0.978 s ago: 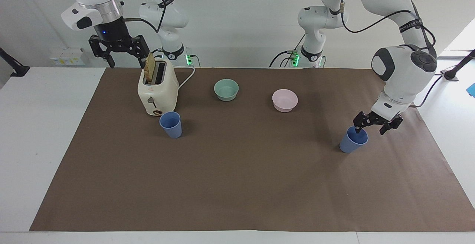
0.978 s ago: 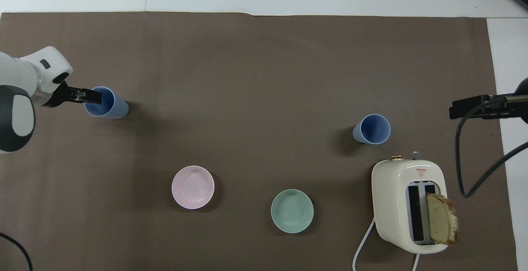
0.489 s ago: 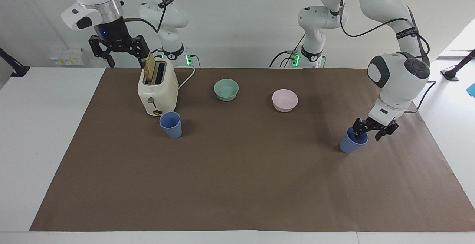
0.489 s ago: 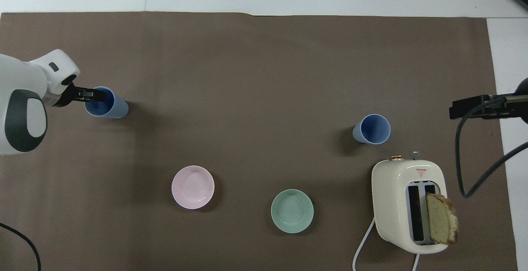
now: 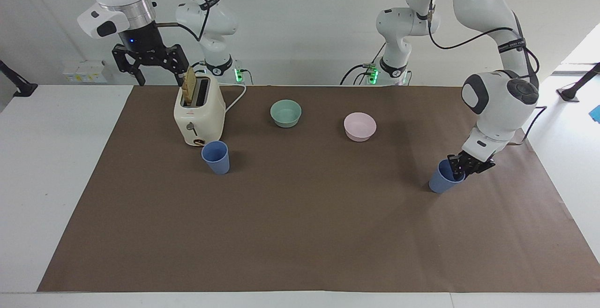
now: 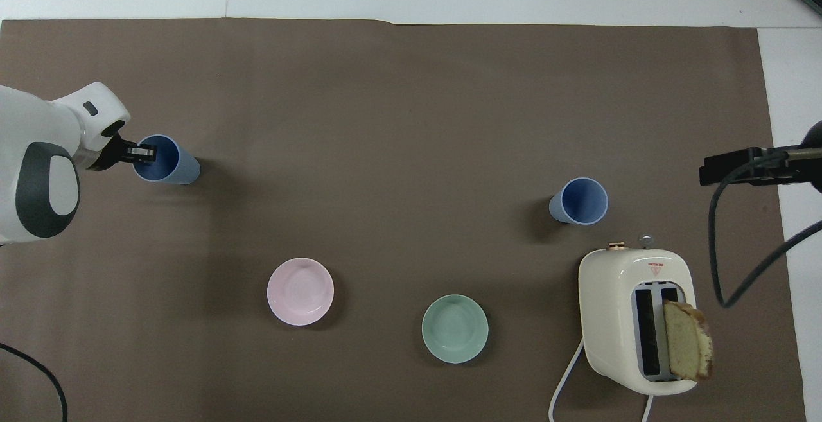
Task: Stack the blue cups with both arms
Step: 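Carry the blue cup with the left gripper toward the table center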
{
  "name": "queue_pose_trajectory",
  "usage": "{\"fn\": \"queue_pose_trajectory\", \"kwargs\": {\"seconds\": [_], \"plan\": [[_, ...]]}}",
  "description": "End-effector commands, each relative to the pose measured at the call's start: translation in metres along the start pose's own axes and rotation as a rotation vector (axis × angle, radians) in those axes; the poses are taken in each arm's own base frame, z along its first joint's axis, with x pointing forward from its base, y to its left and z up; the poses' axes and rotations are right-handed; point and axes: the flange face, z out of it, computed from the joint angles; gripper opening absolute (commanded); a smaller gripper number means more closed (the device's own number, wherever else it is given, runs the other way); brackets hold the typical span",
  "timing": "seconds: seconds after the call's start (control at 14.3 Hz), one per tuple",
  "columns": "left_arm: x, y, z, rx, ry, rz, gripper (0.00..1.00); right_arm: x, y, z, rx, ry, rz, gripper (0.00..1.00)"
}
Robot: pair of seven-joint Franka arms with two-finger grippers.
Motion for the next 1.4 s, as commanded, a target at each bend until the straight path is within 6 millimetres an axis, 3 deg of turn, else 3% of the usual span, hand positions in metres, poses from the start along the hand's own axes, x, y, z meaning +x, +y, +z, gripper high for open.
{"fn": "queue_pose_trajectory", "kwargs": {"seconds": [0.0, 0.42, 0.63, 0.91, 1.12, 1.26, 1.33], "plan": [[0.0, 0.003, -0.01, -0.012, -0.006, 0.008, 0.0, -0.004, 0.001, -0.001, 0.016, 0.014, 0.0, 1.0], [0.019, 0.055, -0.042, -0.022, 0.022, 0.059, 0.0, -0.004, 0.003, 0.0, 0.017, 0.012, 0.003, 1.0], [0.02, 0.107, -0.04, -0.032, 0.03, 0.003, 0.0, -0.004, 0.003, -0.001, 0.017, 0.014, 0.004, 1.0], [0.005, 0.193, -0.032, -0.051, 0.006, -0.054, 0.0, -0.004, 0.003, -0.001, 0.017, 0.011, 0.004, 1.0], [-0.002, 0.236, -0.033, -0.068, 0.042, -0.085, 0.0, -0.005, 0.002, 0.0, 0.018, 0.006, -0.002, 1.0], [-0.012, 0.275, -0.026, -0.077, 0.037, -0.094, 0.0, -0.006, 0.002, 0.002, 0.017, 0.004, -0.002, 1.0], [-0.018, 0.284, -0.023, -0.079, 0.034, -0.099, 0.0, -0.007, 0.002, 0.007, 0.018, -0.008, -0.002, 1.0]]}}
